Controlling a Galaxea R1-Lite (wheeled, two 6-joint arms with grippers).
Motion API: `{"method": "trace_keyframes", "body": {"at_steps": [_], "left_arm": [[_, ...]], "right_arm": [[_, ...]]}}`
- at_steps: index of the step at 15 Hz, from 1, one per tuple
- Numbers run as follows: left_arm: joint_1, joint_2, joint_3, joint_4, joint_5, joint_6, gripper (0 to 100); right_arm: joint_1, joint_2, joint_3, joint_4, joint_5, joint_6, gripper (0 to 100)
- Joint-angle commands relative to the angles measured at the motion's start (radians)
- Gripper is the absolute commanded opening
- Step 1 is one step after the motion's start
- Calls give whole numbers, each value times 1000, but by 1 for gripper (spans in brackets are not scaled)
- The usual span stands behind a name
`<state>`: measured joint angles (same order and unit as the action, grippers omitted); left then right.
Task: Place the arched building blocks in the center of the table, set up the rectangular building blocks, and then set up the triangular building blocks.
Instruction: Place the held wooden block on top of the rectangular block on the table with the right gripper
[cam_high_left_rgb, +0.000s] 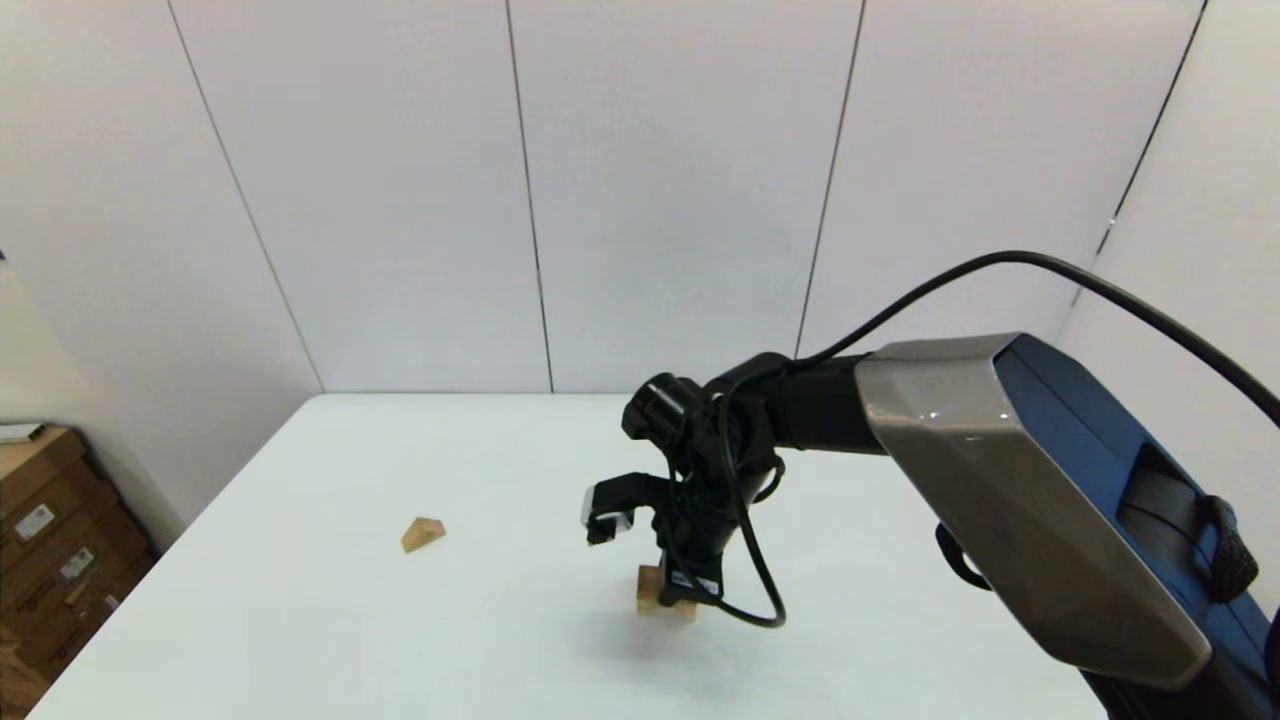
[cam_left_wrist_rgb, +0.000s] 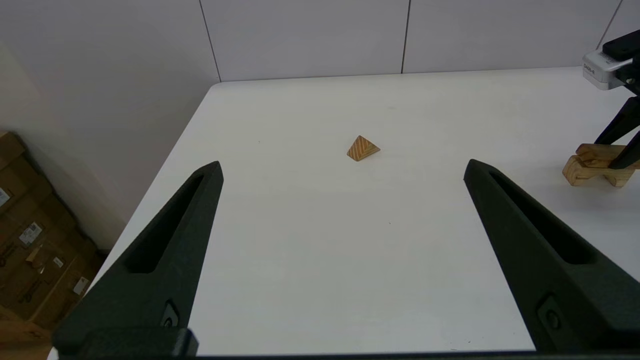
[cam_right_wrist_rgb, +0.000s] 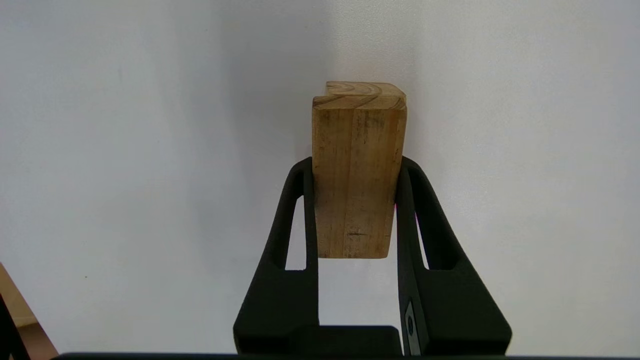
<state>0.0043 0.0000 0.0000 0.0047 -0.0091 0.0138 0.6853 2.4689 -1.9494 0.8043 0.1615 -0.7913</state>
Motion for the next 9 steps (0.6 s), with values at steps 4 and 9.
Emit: {"method": "trace_keyframes", "body": {"at_steps": [4,9], "left_arm": [[0,0,0,0,0,0,100],[0,0,0,0,0,0,100]], "right_arm": [[-1,-1,0,4,0,-11,0],[-1,-1,0,3,0,-13,0]]}}
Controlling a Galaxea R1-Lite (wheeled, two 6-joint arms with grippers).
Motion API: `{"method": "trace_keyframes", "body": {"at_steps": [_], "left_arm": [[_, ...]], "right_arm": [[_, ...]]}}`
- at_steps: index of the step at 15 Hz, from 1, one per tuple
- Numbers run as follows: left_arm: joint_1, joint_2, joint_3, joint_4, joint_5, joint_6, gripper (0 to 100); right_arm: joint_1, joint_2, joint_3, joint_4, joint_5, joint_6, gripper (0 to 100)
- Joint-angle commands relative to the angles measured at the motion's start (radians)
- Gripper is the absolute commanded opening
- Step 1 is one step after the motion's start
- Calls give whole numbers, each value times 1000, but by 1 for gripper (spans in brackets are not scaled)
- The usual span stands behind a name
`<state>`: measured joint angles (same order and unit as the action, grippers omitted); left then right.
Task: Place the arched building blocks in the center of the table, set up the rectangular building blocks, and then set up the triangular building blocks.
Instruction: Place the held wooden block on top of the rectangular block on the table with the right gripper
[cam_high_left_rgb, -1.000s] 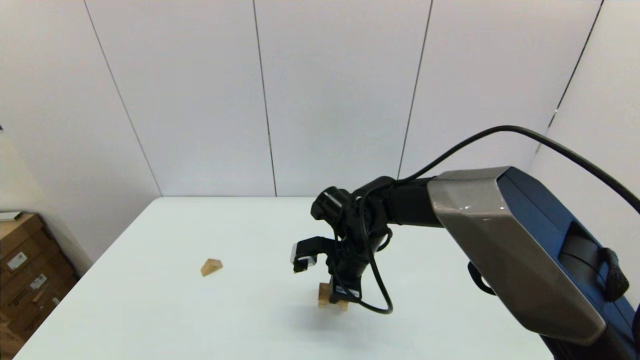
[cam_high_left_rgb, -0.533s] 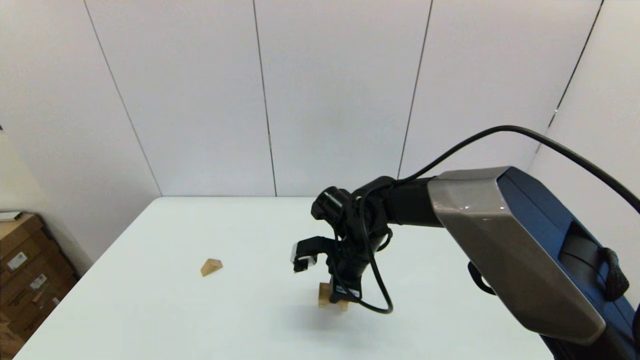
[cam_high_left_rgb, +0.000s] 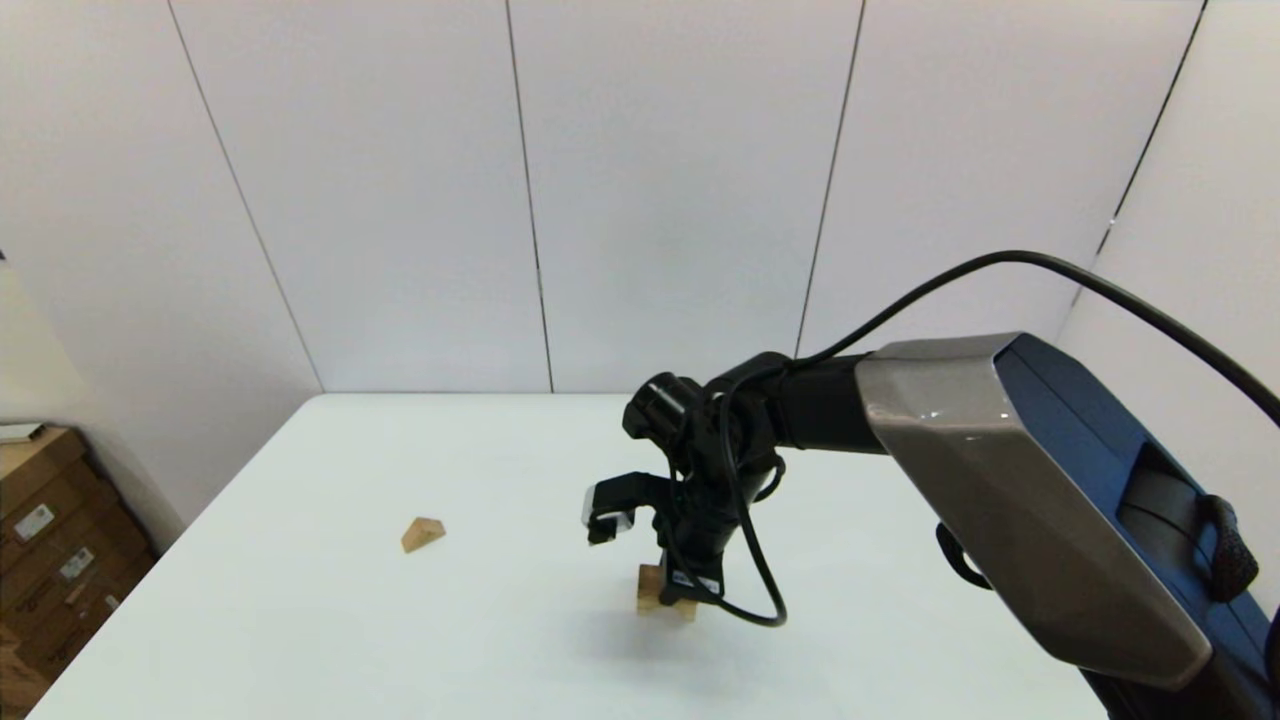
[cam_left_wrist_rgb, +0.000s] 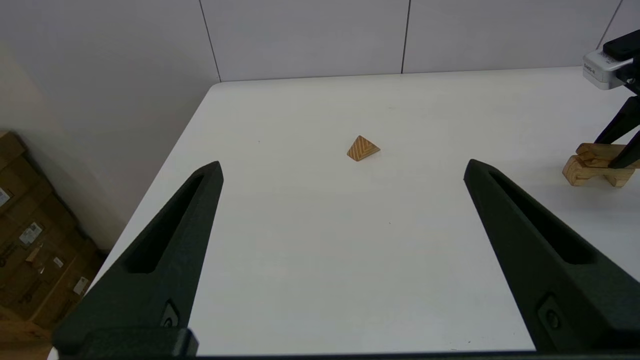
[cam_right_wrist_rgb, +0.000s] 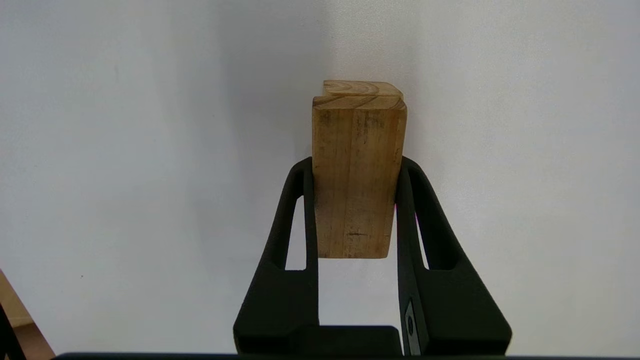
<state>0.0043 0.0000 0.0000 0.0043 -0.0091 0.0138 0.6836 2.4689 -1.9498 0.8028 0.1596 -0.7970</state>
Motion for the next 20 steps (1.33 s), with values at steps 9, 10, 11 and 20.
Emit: {"method": "trace_keyframes", "body": {"at_steps": [9,10,11,20], "left_arm": [[0,0,0,0,0,0,100],[0,0,0,0,0,0,100],[0,0,0,0,0,0,100],[0,0,0,0,0,0,100]], "right_arm": [[-1,-1,0,6,1,-13,0],[-1,-1,0,6,1,-13,0],[-3,-1,0,6,1,-14,0],[-4,-1,0,4,1,-21,0]]}}
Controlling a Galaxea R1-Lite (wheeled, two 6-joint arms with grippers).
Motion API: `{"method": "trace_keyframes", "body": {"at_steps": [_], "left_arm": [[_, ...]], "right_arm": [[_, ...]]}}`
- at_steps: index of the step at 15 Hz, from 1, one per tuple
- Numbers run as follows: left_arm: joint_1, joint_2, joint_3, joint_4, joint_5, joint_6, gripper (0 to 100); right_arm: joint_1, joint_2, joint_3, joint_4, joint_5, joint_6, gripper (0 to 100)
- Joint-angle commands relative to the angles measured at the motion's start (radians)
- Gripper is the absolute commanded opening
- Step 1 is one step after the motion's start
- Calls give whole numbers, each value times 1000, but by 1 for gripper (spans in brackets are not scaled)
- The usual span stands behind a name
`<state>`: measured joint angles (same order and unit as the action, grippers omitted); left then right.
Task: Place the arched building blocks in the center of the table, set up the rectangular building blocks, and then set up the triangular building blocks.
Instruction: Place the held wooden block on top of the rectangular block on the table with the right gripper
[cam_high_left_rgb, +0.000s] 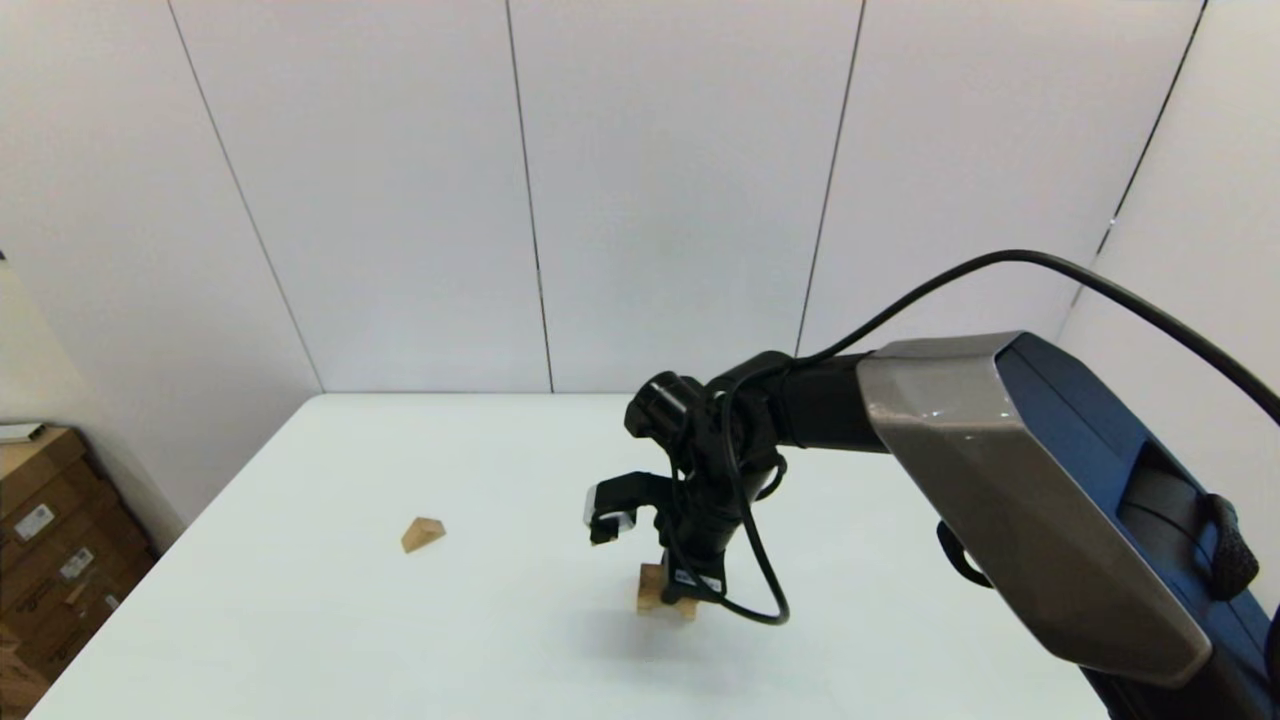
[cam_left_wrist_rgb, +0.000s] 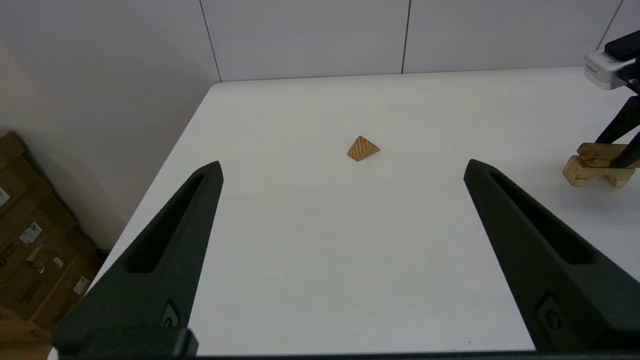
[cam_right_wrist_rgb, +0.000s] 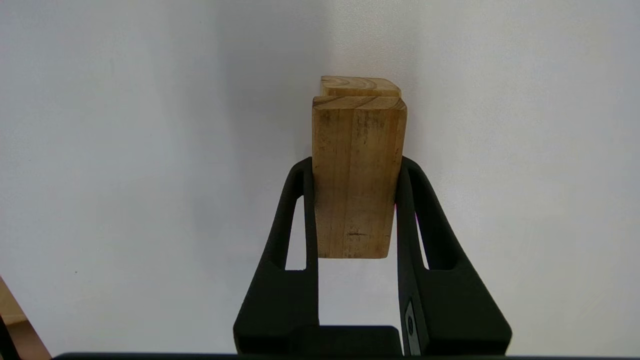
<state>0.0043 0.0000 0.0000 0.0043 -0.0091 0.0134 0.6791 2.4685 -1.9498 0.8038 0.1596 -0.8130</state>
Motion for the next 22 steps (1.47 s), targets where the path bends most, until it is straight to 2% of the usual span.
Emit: {"method": "trace_keyframes", "body": {"at_steps": [1,19,20,22], "left_arm": [[0,0,0,0,0,0,100],[0,0,0,0,0,0,100],[0,0,0,0,0,0,100],[0,0,0,0,0,0,100]], "right_arm": [[0,0,0,3,1,-5,0],[2,1,0,3,6,-11,0],[2,1,0,3,6,-12,100],[2,0,0,3,6,-12,100]]}}
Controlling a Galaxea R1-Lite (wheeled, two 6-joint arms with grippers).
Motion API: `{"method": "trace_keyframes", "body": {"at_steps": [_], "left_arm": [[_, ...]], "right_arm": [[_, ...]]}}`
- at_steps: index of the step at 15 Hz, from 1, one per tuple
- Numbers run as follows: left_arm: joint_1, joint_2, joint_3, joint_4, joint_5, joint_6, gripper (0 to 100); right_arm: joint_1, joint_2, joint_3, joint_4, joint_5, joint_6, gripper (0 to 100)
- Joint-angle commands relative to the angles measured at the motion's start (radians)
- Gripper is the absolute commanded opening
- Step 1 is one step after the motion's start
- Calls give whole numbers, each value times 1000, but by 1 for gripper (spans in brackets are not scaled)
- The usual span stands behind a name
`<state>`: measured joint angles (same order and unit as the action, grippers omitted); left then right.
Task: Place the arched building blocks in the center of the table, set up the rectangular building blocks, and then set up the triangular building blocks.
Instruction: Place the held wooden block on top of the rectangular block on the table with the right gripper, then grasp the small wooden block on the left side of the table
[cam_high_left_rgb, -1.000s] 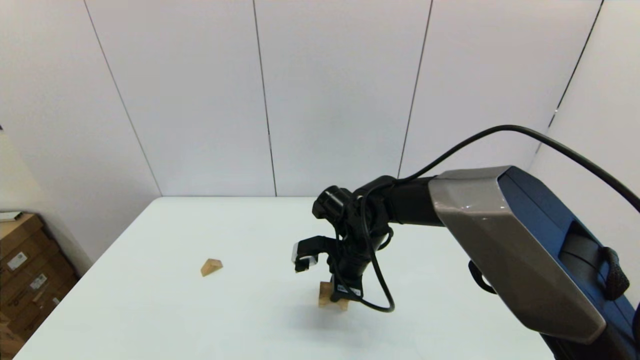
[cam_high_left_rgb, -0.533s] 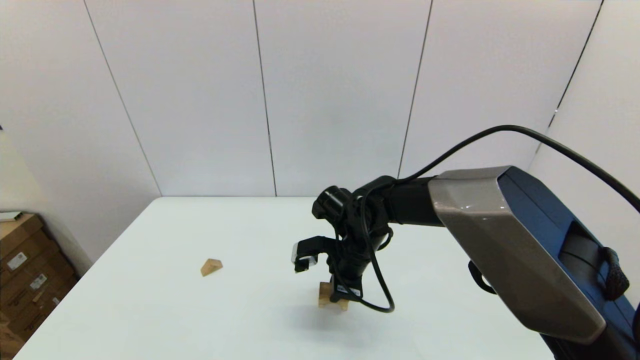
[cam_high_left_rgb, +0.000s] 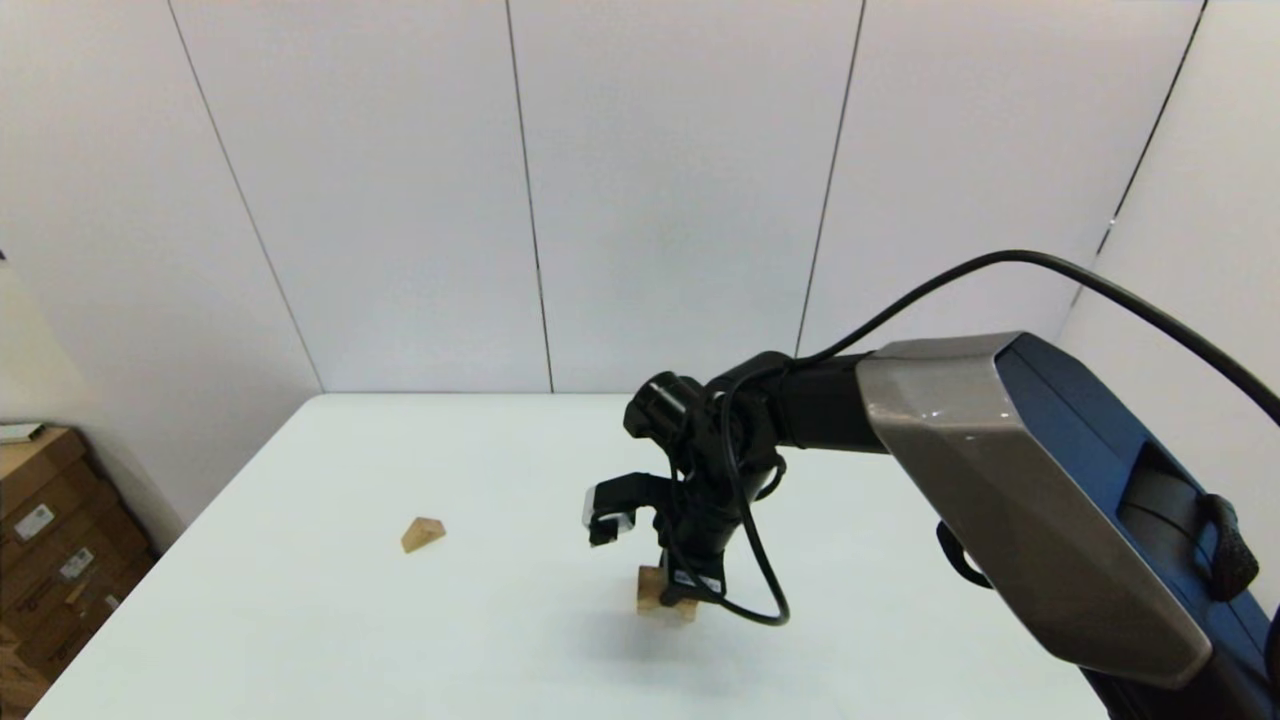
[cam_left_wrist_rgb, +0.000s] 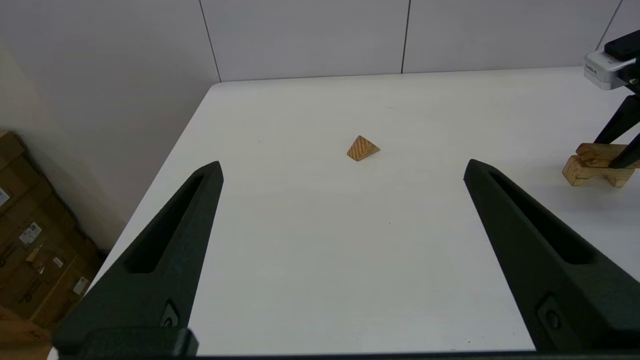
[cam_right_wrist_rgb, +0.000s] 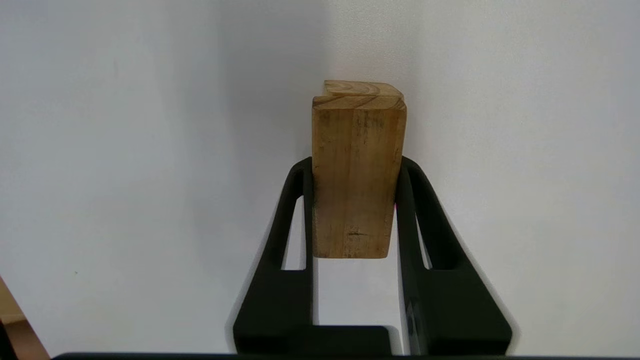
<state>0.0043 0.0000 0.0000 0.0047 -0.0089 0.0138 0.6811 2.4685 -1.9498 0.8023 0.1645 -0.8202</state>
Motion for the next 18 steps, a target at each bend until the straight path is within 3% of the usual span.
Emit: {"method": "trace_keyframes", "body": {"at_steps": [1,5,9,14,18], "left_arm": [[0,0,0,0,0,0,100],[0,0,0,0,0,0,100],[0,0,0,0,0,0,100],[0,0,0,0,0,0,100],[0,0,0,0,0,0,100]], "right_arm": [[0,1,0,5,1,-5,100],[0,-5,0,5,1,-4,100],[-43,-161,3,14,1,38,100],[-103,-523,46,38,-6,311,100],[-169,-856,227,64,-14,444,100]]}}
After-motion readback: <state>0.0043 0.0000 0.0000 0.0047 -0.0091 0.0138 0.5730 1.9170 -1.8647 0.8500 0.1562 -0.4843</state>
